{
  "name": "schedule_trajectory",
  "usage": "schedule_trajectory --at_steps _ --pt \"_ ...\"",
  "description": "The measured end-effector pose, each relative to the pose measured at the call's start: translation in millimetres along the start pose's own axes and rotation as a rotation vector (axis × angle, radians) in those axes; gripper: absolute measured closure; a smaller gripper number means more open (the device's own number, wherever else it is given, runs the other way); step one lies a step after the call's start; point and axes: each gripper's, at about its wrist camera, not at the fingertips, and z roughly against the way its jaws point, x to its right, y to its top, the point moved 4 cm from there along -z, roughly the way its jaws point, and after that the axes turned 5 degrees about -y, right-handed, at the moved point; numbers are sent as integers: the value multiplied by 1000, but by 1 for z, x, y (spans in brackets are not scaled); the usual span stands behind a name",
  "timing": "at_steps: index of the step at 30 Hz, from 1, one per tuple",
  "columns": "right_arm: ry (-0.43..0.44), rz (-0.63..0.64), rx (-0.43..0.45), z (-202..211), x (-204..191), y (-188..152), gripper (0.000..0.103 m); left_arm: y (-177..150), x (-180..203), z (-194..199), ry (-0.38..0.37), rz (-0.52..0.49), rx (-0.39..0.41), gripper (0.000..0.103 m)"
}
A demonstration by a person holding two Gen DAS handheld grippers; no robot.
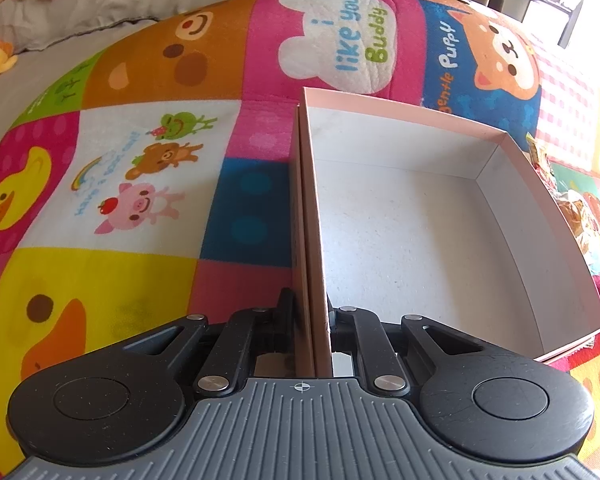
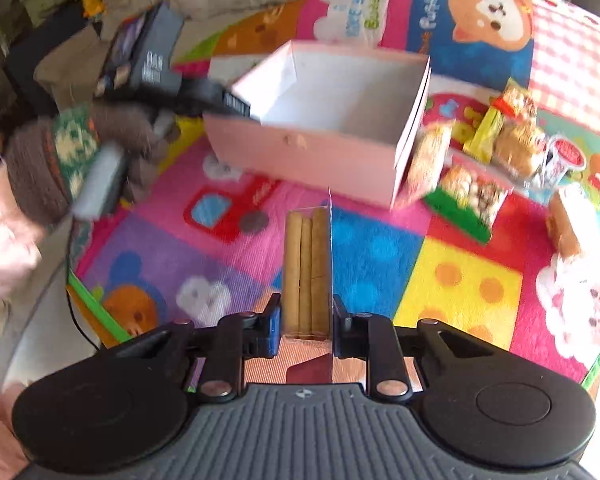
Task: Organize objects
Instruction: 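Carry the biscuit pack into the pink box and open the right gripper, then grasp the rice-cracker stick bag with the right gripper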
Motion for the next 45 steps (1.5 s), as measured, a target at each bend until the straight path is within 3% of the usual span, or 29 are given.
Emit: schedule_trajectory --at_steps 4,7,10,14,15,17,19,21,25,30,32,34,36,37,38,40,45 --pt "49 -162 120 -5 6 87 79 0 -2 0 -7 7 2 90" --pt "159 -314 137 -41 9 141 60 0 -2 0 -7 14 -4 90" --pt "129 -341 177 -73 7 170 60 0 -3 0 -12 20 -2 90" --pt "107 -321 231 -60 22 153 59 0 -3 0 -13 12 0 90" --pt "74 -305 259 -52 30 144 57 0 -3 -1 -13 13 0 90" --pt "-23 -263 323 -34 52 121 43 0 -3 -1 -13 9 1 90" --pt "-140 -229 358 -20 74 95 38 -1 -3 -1 -13 9 5 90" --pt "-188 -228 334 -18 94 68 38 -2 -2 -1 -10 6 10 90" --pt "-172 -289 257 -37 117 28 38 -2 -1 0 -8 4 10 90" --pt "-178 -307 250 -68 123 14 45 -1 0 -1 5 -7 0 90" --pt "-180 -324 247 -78 125 23 48 0 0 -1 11 -9 -6 90" --pt "-119 -345 236 -87 128 40 50 0 0 -1 12 -12 -8 90" --pt "-36 -390 169 -104 136 60 59 0 1 -1 12 -10 -8 90" --pt "-29 -407 138 -114 140 69 67 0 1 -1 11 -7 -8 90" --pt "-39 -416 114 -122 145 74 68 1 0 -1 11 -4 -7 90" --pt "-45 -423 73 -137 150 79 68 1 1 -1 10 0 -8 90" --pt "43 -417 21 -151 147 70 73 1 0 -1 5 5 -12 90"
